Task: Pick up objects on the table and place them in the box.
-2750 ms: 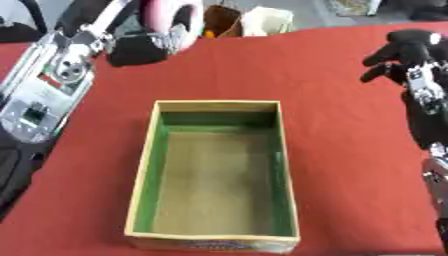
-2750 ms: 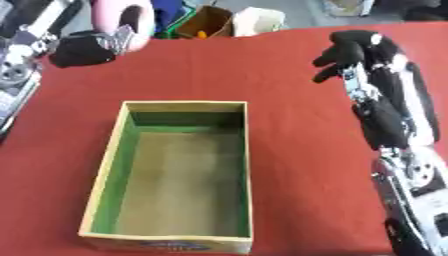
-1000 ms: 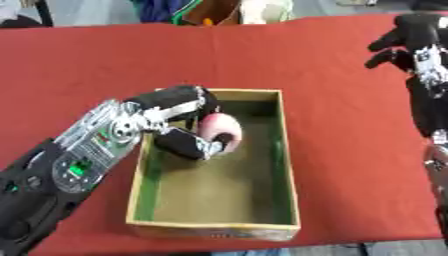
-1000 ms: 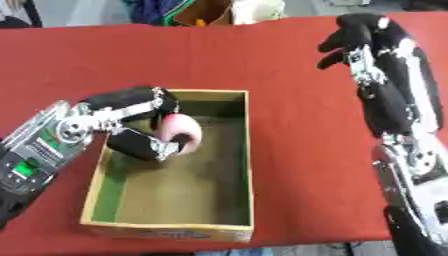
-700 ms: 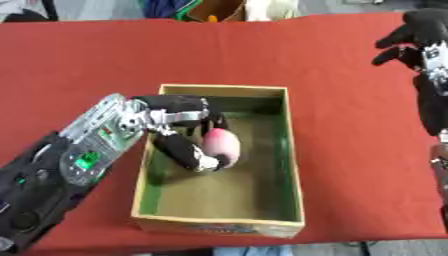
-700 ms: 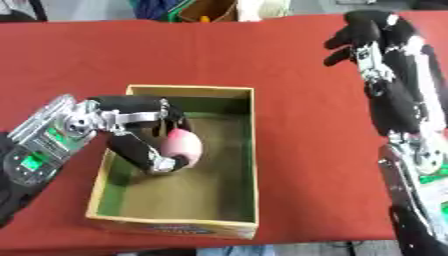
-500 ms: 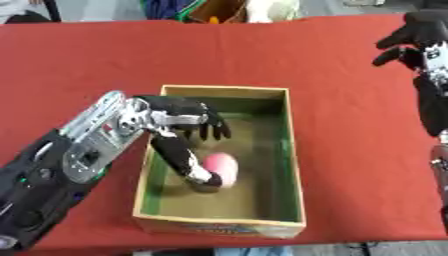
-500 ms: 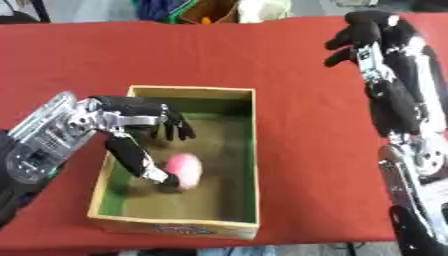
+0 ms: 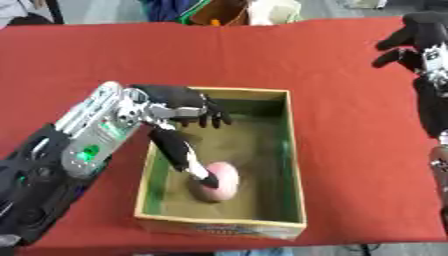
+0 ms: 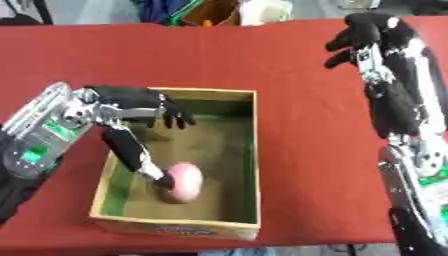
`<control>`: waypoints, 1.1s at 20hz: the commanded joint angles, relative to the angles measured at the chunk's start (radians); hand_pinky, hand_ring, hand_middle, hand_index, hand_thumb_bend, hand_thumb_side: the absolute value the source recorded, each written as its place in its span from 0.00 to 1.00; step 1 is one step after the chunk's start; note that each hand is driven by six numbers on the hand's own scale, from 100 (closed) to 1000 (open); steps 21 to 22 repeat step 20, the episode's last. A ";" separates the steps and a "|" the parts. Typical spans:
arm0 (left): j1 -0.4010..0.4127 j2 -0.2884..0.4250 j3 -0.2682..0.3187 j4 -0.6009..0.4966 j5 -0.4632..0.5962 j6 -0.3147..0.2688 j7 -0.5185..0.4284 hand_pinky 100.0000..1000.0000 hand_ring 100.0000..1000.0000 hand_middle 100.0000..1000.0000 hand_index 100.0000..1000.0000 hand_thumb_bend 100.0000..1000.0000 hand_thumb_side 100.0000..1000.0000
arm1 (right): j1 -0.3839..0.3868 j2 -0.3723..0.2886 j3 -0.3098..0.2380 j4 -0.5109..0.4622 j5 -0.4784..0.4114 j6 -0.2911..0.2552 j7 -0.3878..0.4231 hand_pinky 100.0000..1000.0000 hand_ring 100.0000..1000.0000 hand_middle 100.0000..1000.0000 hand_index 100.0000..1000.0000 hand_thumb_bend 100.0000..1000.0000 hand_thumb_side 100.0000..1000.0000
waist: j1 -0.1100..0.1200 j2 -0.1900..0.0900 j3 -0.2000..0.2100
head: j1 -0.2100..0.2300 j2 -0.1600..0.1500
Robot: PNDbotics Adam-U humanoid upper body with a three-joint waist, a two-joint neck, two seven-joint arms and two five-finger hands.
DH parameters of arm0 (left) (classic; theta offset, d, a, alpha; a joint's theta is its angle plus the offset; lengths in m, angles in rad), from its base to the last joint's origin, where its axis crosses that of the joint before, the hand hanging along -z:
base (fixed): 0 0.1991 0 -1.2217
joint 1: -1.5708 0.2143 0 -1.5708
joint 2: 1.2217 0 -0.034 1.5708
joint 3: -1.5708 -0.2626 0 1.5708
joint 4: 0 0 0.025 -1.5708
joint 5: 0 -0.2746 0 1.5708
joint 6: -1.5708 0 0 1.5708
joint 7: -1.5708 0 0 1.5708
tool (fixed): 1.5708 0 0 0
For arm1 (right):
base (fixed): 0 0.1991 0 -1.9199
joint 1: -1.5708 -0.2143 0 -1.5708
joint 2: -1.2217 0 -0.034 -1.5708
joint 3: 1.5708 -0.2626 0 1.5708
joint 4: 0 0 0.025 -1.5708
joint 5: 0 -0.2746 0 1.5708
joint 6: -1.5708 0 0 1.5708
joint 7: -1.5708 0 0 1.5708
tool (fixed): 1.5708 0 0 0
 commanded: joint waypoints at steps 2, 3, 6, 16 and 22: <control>0.005 -0.017 0.098 -0.129 0.010 0.099 0.244 0.45 0.54 0.53 0.66 0.30 0.78 | -0.008 -0.007 -0.012 -0.020 -0.005 -0.002 -0.006 0.44 0.55 0.48 0.66 0.00 0.41 | -0.003 -0.020 0.007 | -0.004 -0.011; 0.015 -0.027 0.124 -0.163 0.028 0.120 0.310 0.44 0.52 0.52 0.65 0.28 0.78 | -0.008 -0.007 -0.013 -0.020 -0.005 -0.003 -0.007 0.44 0.55 0.48 0.66 0.00 0.41 | -0.004 -0.020 0.010 | -0.005 -0.012; 0.053 -0.050 0.207 -0.251 0.095 0.157 0.525 0.44 0.50 0.51 0.62 0.23 0.76 | -0.007 -0.007 -0.017 -0.020 -0.003 -0.004 -0.012 0.44 0.55 0.48 0.66 0.00 0.41 | -0.004 -0.021 0.017 | -0.015 -0.015; 0.248 -0.117 0.481 -0.282 0.427 0.173 1.184 0.45 0.44 0.46 0.59 0.08 0.58 | -0.009 -0.018 -0.031 -0.020 -0.003 -0.019 -0.027 0.44 0.55 0.48 0.66 0.00 0.41 | -0.011 -0.022 0.039 | -0.051 -0.025; 0.314 -0.147 0.574 -0.282 0.513 0.066 1.415 0.41 0.41 0.42 0.56 0.03 0.54 | -0.006 -0.019 -0.031 -0.020 0.004 -0.019 -0.031 0.43 0.55 0.48 0.66 0.00 0.41 | -0.010 -0.014 0.048 | -0.064 -0.024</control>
